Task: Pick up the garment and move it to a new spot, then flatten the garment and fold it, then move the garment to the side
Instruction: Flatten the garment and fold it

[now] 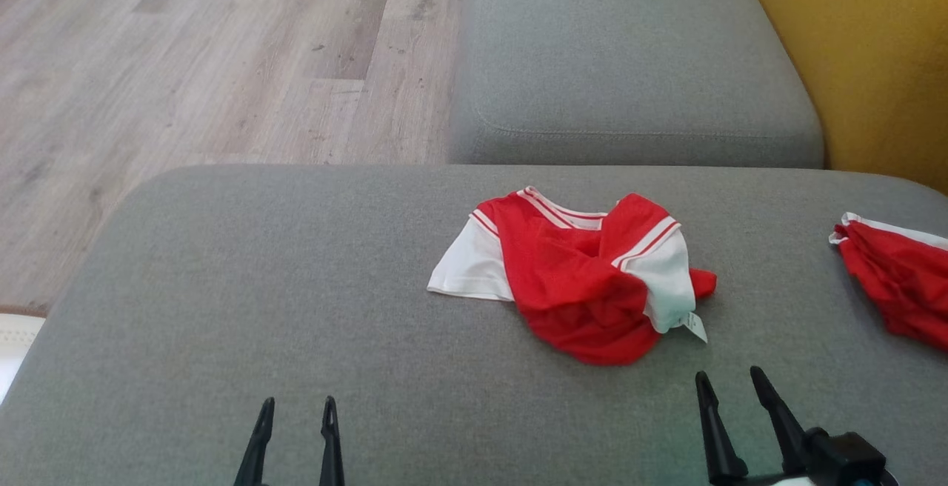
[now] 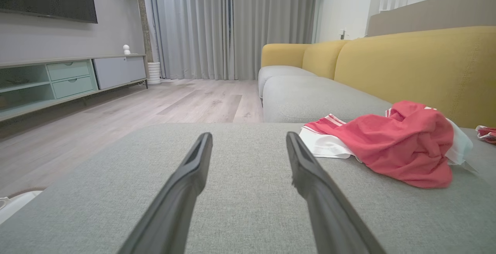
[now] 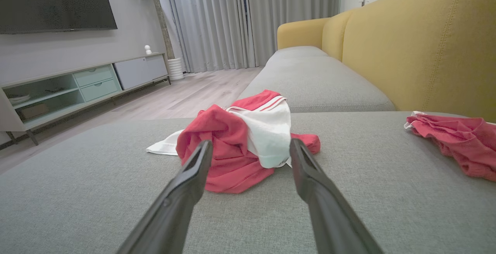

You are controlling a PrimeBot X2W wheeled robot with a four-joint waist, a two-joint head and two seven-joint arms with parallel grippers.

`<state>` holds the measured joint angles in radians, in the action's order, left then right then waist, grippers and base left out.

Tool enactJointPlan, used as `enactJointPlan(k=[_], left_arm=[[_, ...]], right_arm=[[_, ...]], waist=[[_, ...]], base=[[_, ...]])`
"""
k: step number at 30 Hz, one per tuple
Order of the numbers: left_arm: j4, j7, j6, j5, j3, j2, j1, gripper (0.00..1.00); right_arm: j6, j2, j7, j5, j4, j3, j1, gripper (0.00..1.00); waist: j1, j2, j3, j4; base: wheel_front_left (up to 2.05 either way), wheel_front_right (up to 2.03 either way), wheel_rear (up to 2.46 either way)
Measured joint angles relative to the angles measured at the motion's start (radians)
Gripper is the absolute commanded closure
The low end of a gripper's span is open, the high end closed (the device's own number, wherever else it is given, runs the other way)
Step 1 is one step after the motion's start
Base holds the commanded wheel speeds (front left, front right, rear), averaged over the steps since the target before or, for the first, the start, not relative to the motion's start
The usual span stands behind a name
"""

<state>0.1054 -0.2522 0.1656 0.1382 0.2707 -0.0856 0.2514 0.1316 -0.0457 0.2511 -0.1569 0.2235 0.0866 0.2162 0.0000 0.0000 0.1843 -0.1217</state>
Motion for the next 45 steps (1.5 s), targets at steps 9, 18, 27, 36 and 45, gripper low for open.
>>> enactJointPlan(k=[9, 18, 27, 36, 45], left_arm=[[0.013, 0.0, -0.007, -0.016, -0.012, 0.006, 0.004, 0.0], [0.015, 0.0, -0.004, -0.025, -0.014, 0.013, 0.004, 0.0], [0.065, 0.0, -0.034, -0.025, 0.014, 0.016, -0.057, 0.0], [0.18, 0.084, -0.114, -0.012, 0.124, 0.031, -0.439, 0.0], [0.346, 0.247, -0.099, 0.165, 0.336, 0.039, -0.884, 0.0]], right_arm=[[0.0, 0.001, 0.0, 0.0, 0.0, 0.005, 0.001, 0.0], [0.0, 0.001, 0.0, 0.0, 0.001, 0.023, 0.001, 0.0], [0.0, 0.001, 0.0, 0.0, 0.002, 0.024, 0.001, 0.0], [0.0, -0.035, 0.0, -0.002, -0.01, 0.075, -0.022, 0.0], [0.0, -0.077, 0.0, -0.012, -0.054, 0.097, -0.165, 0.0]], waist=[[0.0, 0.0, -0.002, 0.001], [0.0, 0.0, -0.016, 0.013], [0.0, 0.0, -0.055, 0.042], [0.0001, 0.0, -0.144, 0.101], [0.0005, 0.0, -0.303, 0.189]], base=[[0.0, 0.0, 0.0], [0.0, 0.0, 0.0], [0.0, 0.0, 0.0], [0.0, 0.0, 0.0], [0.0, 0.0, 0.0]])
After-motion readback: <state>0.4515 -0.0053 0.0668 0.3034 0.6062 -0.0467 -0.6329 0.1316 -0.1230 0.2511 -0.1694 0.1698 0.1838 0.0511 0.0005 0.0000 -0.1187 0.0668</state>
